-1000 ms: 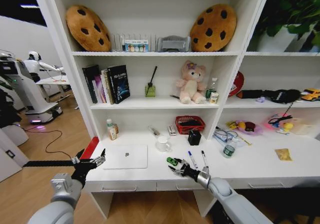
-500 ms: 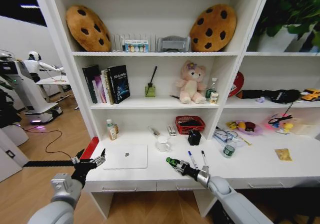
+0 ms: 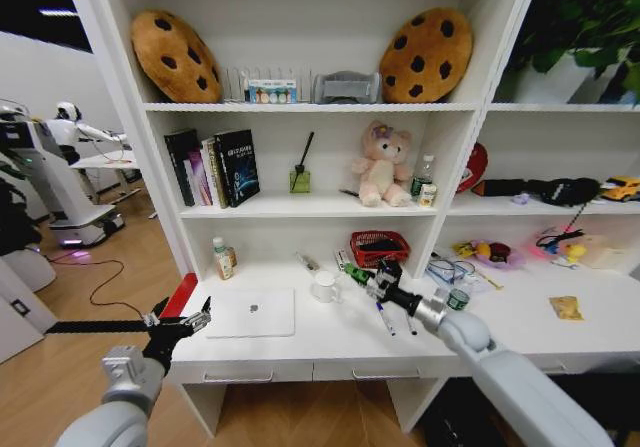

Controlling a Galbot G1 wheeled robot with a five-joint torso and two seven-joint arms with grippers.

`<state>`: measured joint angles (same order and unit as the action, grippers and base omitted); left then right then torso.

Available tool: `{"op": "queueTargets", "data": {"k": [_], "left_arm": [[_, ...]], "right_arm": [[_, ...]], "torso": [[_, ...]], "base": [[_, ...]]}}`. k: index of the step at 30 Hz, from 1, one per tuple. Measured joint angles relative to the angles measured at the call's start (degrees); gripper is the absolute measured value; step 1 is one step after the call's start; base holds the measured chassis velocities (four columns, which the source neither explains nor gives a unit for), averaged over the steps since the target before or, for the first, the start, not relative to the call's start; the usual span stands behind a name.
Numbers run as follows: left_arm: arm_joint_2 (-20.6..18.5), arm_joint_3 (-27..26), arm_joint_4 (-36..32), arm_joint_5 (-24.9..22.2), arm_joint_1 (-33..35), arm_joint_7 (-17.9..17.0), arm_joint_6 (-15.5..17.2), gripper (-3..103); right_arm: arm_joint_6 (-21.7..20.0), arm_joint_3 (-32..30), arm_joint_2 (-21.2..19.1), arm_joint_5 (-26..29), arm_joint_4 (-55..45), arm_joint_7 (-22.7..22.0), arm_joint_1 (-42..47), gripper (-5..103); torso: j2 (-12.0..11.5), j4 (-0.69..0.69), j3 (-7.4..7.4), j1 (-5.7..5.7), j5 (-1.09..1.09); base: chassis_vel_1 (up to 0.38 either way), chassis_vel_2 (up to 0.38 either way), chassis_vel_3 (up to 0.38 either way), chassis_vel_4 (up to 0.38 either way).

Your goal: Organize the objects on the table.

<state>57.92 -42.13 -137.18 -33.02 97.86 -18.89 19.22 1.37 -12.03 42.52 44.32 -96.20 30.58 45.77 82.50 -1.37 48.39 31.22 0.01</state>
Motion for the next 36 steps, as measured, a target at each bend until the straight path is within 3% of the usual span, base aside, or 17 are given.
{"op": "queueTargets", "data": {"k": [3,5,7,12,15,17,19,25,29,36], "left_arm": [[0.0,0.0,0.0,0.0,0.0,0.0,0.0,100],[0.0,0.0,0.0,0.0,0.0,0.0,0.0,100],[0.0,0.0,0.0,0.0,0.0,0.0,0.0,100],[0.0,0.0,0.0,0.0,0.0,0.0,0.0,100],[0.0,0.0,0.0,0.0,0.0,0.0,0.0,100],[0.0,0.0,0.0,0.0,0.0,0.0,0.0,100],[0.0,0.0,0.0,0.0,0.0,0.0,0.0,100],[0.0,0.0,0.0,0.0,0.0,0.0,0.0,100],[0.0,0.0,0.0,0.0,0.0,0.0,0.0,100],[0.0,0.0,0.0,0.0,0.0,0.0,0.0,100]], "right_arm": [[-1.3,9.6,0.7,3.6,7.7,-0.3,-16.3,37],[-1.4,11.4,1.3,3.6,9.4,-0.3,-19.0,37],[-0.6,18.4,5.3,3.6,17.5,-0.1,-30.3,37],[0.0,24.6,10.5,3.5,28.3,0.6,-38.7,37],[0.6,29.5,15.9,3.0,39.0,2.4,-44.7,37],[0.7,30.1,17.0,2.7,40.7,2.8,-45.5,37],[1.3,32.2,22.2,2.5,47.9,4.0,-49.0,37],[2.4,34.8,28.3,2.6,56.2,5.5,-52.3,37],[2.8,35.4,29.9,1.9,58.6,5.8,-52.9,37],[2.5,35.9,28.5,1.1,57.9,5.9,-52.2,37]], "torso": [[0.0,0.03,0.0,0.0,-0.02],[0.0,0.02,0.01,0.0,0.02],[0.0,0.04,0.0,0.01,-0.05],[0.0,0.05,0.01,0.02,0.0],[0.0,-0.01,0.0,0.0,-0.02],[0.0,-0.01,0.01,0.01,-0.01],[0.0,0.03,0.01,0.01,-0.02],[0.0,0.05,0.01,0.01,-0.02],[0.0,0.02,0.0,0.0,-0.02],[0.0,0.02,-0.03,-0.01,-0.01]], "base": [[0.0,0.0,0.0,0.0],[0.0,0.0,0.0,0.0],[0.0,0.0,0.0,0.0],[0.0,0.0,0.0,0.0],[0.0,0.0,0.0,0.0],[0.0,0.0,0.0,0.0],[0.0,0.0,0.0,0.0],[0.0,0.0,0.0,0.0],[0.0,0.0,0.0,0.0],[0.0,0.0,0.0,0.0]]}}
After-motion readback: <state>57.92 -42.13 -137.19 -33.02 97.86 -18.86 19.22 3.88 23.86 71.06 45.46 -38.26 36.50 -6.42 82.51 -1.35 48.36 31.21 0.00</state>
